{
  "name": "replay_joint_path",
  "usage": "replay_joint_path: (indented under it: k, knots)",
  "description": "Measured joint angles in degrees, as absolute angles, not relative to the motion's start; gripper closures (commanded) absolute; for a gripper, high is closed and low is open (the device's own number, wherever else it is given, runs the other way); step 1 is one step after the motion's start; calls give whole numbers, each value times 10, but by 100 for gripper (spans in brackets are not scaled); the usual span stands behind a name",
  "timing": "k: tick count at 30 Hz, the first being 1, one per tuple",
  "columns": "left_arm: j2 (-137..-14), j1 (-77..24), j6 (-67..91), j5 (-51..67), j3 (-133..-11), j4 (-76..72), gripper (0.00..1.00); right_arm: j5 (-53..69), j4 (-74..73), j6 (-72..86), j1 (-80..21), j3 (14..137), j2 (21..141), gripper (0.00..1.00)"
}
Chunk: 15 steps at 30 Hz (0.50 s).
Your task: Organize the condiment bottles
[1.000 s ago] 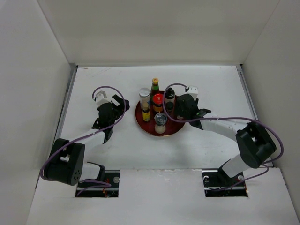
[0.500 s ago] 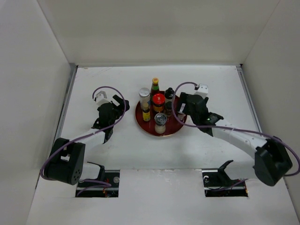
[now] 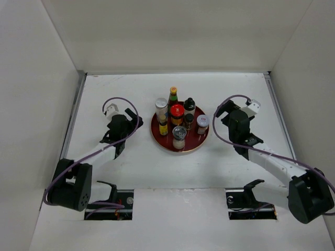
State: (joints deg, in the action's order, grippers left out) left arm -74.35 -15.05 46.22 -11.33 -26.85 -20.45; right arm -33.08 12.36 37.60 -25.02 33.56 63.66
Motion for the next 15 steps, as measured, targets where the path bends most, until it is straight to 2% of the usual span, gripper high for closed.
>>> replay_joint_path:
  k: [7, 15]
  knots:
    - [-683, -151, 470, -109, -321, -90, 15, -337, 173, 395, -236, 312, 689, 0]
    - [-672, -165, 470, -109, -321, -88, 16, -348, 168, 381, -238, 271, 640, 0]
